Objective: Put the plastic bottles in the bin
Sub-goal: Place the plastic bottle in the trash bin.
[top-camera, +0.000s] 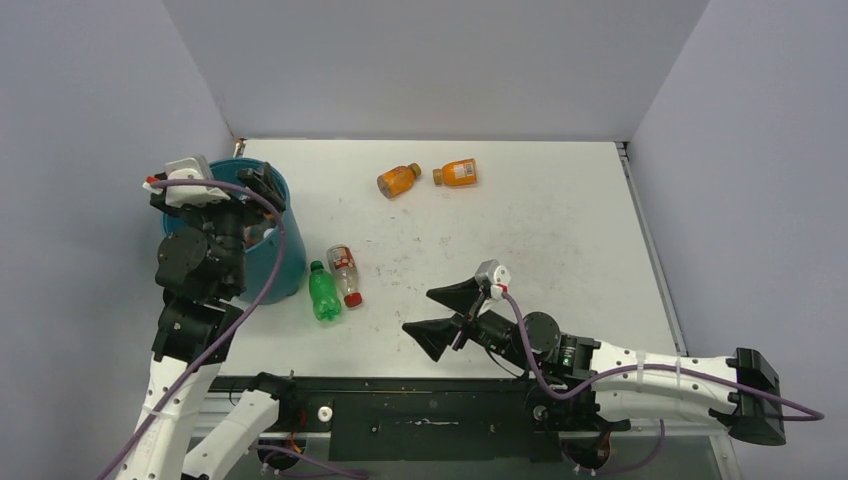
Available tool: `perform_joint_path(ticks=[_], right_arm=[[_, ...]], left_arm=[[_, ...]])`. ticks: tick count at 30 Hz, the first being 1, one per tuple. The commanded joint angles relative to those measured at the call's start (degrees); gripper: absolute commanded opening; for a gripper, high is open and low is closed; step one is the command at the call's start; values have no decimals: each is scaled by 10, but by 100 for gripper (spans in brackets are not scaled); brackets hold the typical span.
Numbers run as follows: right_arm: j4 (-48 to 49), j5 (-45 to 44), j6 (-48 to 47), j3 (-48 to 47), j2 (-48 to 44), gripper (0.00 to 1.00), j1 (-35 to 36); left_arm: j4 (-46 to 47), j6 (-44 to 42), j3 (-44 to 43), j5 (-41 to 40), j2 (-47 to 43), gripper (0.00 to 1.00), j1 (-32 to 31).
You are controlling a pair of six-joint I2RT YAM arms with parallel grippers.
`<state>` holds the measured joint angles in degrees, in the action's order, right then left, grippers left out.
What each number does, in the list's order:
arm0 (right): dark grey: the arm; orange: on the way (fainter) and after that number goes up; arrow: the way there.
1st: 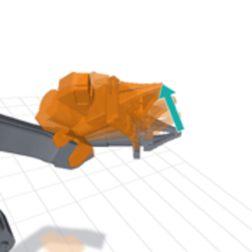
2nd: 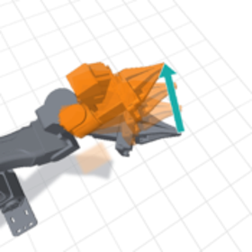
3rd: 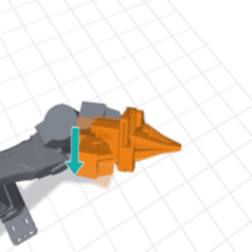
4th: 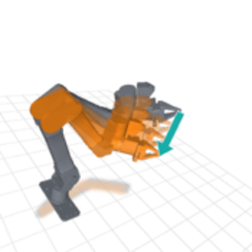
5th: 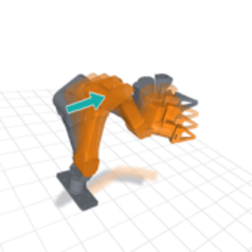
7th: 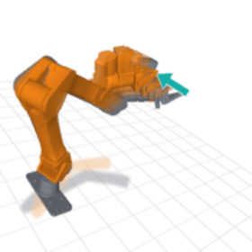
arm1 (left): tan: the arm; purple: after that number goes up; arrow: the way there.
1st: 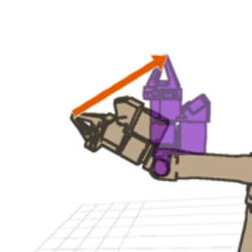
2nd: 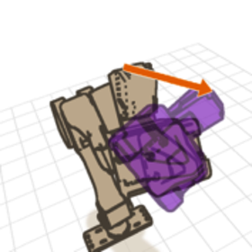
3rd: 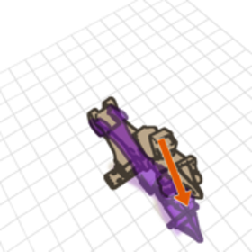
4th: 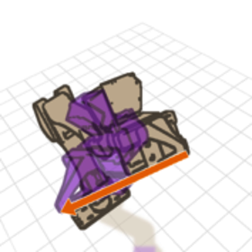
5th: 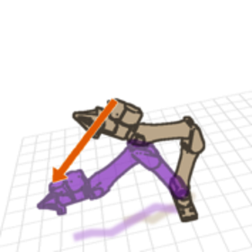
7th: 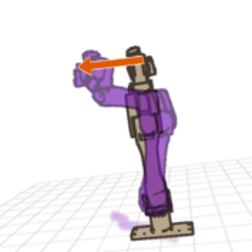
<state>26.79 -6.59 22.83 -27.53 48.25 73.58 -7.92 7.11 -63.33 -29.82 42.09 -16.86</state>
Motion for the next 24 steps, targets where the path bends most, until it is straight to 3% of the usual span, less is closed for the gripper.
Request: perform_joint_path(ticks=[1,5,11,18,24], right_arm=[[-3,-76,4,-21,8,90,2],[-54,-130,43,-14,34,90,-31],[41,29,135,19,165,90,-157],[93,98,124,-124,419,90,-156],[126,77,143,-221,554,90,-157]], left_arm=[[-112,37,9,177,-3,98,-16],[-136,59,41,258,-6,97,-21],[-56,207,160,215,-53,96,-21],[-39,236,192,258,-56,96,-21],[-4,230,244,283,-104,96,-26]])
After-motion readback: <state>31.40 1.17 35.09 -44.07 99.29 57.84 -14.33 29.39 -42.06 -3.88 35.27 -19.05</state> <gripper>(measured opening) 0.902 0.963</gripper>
